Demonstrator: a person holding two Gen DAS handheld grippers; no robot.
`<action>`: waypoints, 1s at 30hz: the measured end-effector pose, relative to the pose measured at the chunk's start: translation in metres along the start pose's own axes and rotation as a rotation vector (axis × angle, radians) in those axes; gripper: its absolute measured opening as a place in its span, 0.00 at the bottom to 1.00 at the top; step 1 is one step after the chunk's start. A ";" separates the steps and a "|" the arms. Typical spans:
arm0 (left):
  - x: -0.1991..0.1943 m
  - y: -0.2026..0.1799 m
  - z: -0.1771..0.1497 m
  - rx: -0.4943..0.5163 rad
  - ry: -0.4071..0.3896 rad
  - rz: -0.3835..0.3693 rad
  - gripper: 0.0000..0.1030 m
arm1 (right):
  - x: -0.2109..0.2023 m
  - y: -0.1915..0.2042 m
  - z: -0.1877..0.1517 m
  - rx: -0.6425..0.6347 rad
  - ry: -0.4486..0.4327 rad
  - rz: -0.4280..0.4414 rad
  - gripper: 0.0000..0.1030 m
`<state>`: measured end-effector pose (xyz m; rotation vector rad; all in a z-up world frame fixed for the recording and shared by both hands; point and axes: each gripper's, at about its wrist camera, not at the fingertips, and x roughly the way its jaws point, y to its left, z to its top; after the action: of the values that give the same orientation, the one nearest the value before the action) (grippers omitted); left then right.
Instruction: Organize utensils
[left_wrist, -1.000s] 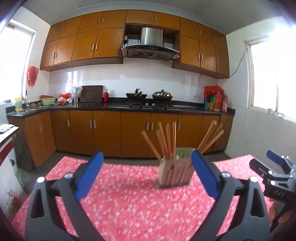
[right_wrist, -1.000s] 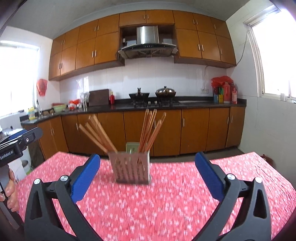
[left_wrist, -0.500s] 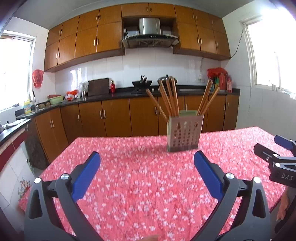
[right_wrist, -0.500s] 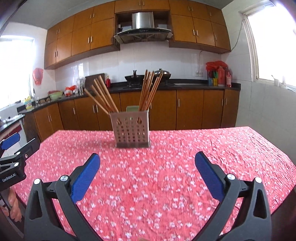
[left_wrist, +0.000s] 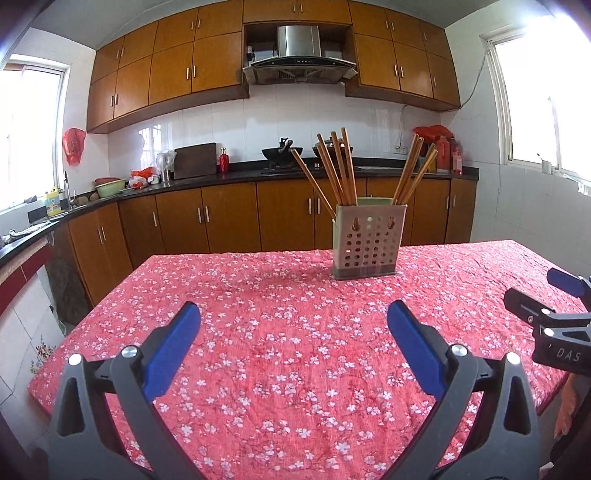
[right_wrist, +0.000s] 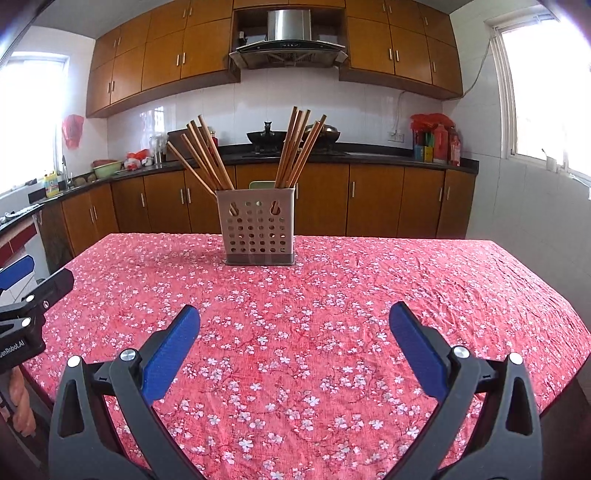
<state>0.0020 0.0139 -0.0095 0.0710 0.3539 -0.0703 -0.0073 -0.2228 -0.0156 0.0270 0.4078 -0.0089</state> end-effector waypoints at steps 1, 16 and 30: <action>0.001 0.000 0.000 0.000 0.003 0.000 0.96 | 0.000 0.000 0.000 -0.002 0.000 -0.002 0.98; 0.009 -0.001 0.001 -0.018 0.038 -0.013 0.96 | 0.004 0.000 -0.001 0.011 0.015 -0.011 0.98; 0.010 -0.005 0.004 -0.019 0.038 -0.013 0.96 | 0.003 -0.002 0.000 0.021 0.015 -0.010 0.98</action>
<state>0.0124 0.0083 -0.0099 0.0513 0.3932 -0.0781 -0.0043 -0.2252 -0.0173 0.0461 0.4232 -0.0230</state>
